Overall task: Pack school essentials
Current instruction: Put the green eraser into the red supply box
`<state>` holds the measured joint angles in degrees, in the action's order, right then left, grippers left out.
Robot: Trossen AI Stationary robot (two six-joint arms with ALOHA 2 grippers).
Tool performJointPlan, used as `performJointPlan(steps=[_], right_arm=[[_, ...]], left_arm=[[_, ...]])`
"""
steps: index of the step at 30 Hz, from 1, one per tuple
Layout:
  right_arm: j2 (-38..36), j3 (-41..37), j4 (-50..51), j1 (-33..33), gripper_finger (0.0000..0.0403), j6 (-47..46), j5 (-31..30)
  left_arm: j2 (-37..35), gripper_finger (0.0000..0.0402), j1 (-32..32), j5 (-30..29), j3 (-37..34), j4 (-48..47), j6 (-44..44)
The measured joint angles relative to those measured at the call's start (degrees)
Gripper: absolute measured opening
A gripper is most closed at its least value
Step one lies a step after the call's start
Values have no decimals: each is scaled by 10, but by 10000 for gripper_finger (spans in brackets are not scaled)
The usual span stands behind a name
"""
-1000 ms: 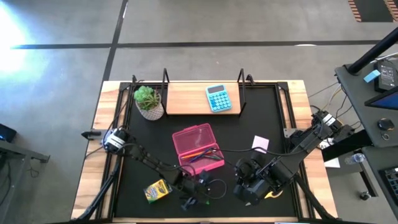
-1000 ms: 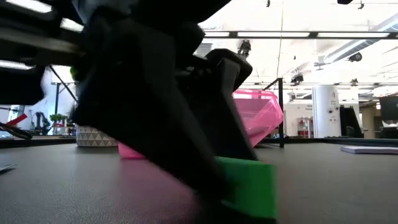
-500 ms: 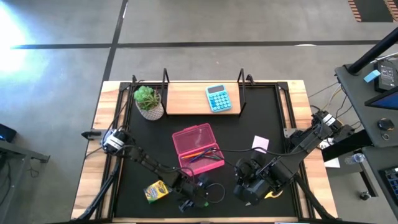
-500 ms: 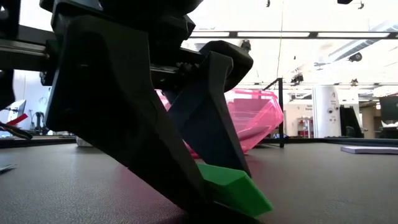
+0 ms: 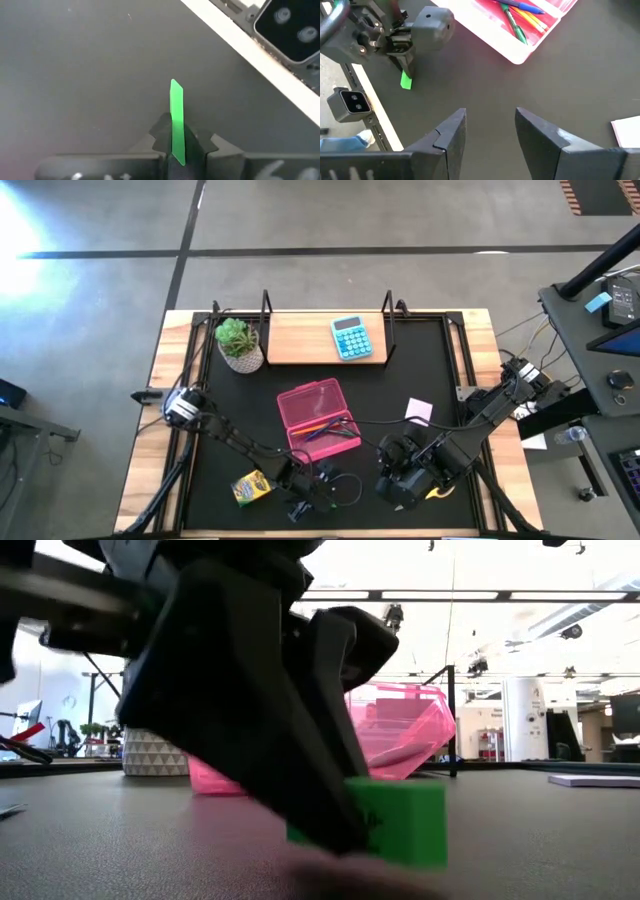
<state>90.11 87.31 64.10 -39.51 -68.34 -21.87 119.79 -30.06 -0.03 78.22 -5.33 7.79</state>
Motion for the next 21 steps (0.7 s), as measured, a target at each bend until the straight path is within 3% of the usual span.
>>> performJointPlan(steps=[6, 12, 21], right_arm=[[0, 0, 5, 0, 160, 9, 0], [0, 0, 30, 0, 160, 20, 0], [-2, 0, 63, 0, 160, 83, -3]], left_arm=[[-43, 17, 0, -11, 0, -2, 0], [-110, 21, 3, -92, -1, -70, -8], [-209, 22, 53, -160, -10, -125, -162]])
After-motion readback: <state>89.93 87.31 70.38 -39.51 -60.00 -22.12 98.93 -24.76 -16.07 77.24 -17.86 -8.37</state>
